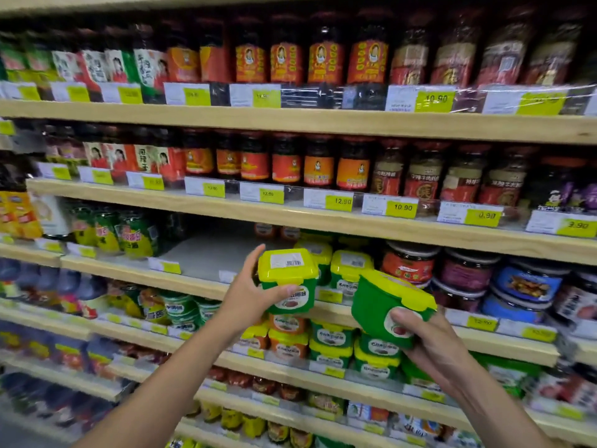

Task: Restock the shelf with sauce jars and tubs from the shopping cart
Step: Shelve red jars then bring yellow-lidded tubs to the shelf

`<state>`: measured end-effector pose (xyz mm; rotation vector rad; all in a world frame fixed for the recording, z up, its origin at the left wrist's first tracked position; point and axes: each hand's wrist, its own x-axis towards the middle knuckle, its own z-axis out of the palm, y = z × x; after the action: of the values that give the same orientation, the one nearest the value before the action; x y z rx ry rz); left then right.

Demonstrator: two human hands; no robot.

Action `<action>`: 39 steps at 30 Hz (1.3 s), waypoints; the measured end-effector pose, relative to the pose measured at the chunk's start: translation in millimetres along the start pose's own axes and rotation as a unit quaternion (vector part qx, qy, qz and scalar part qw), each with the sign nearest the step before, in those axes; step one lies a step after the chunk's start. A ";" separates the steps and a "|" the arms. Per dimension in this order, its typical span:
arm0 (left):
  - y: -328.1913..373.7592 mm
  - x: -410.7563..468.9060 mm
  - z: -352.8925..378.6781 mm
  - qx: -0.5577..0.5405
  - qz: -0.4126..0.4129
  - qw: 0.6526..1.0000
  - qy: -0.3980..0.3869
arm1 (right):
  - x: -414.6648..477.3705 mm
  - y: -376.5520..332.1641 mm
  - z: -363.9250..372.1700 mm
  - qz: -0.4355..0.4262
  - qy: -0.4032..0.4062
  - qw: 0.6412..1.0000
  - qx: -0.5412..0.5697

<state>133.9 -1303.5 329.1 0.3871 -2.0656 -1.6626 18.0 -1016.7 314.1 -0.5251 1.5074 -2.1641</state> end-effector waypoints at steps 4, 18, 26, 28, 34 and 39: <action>-6.3 24.6 -19.9 -0.049 -0.001 0.997 -0.061 | -6.9 12.4 26.0 -0.042 0.031 0.999 -0.007; -17.2 100.0 -9.6 -0.002 0.048 0.998 -0.052 | -3.7 37.4 50.7 -0.100 0.073 0.992 -0.030; -18.5 148.7 5.8 0.029 0.062 0.997 -0.042 | 17.8 53.6 43.9 -0.137 0.058 0.987 -0.056; -16.2 158.1 15.6 0.010 0.064 0.996 -0.055 | 23.0 55.4 41.1 -0.141 0.059 0.987 -0.052; -22.1 176.4 36.2 -0.020 0.075 0.993 -0.090 | 33.9 57.0 31.1 -0.147 0.061 0.986 -0.051; -25.7 187.8 31.4 -0.029 0.078 0.986 -0.141 | 37.8 51.7 22.9 -0.140 0.067 0.987 -0.049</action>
<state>-44.5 -1374.6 331.6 -0.0337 -2.1749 -1.7586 6.6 -1071.2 274.9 -0.6710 1.7064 -2.3868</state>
